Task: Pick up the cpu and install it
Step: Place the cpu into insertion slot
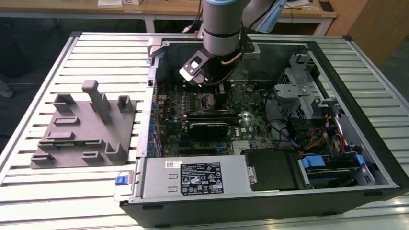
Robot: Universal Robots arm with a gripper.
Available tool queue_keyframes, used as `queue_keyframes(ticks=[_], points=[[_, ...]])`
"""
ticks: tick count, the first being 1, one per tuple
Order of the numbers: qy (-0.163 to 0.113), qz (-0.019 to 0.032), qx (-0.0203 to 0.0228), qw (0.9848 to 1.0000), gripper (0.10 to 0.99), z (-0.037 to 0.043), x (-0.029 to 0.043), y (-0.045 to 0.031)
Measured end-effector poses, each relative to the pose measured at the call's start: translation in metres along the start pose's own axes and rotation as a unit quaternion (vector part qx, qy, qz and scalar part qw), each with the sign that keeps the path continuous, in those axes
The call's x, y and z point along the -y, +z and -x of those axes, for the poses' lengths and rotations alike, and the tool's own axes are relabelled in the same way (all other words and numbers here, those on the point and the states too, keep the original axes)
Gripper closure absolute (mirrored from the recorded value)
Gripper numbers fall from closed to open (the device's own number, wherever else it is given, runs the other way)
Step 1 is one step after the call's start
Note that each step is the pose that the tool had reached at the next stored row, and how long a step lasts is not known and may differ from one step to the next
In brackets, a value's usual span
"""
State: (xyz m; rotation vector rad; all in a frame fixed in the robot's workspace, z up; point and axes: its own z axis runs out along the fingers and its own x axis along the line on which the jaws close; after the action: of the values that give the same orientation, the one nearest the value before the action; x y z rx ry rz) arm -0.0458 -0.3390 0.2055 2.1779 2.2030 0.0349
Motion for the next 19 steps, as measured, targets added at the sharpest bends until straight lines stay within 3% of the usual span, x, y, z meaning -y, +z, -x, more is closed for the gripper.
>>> queue_keyframes(ticks=[8,19], points=[[0.017,-0.0003,0.0009,0.9999,0.541,-0.0021,0.0003,0.0074],[0.02,-0.0006,0.0011,0.9998,0.541,-0.0037,0.0021,0.0122]])
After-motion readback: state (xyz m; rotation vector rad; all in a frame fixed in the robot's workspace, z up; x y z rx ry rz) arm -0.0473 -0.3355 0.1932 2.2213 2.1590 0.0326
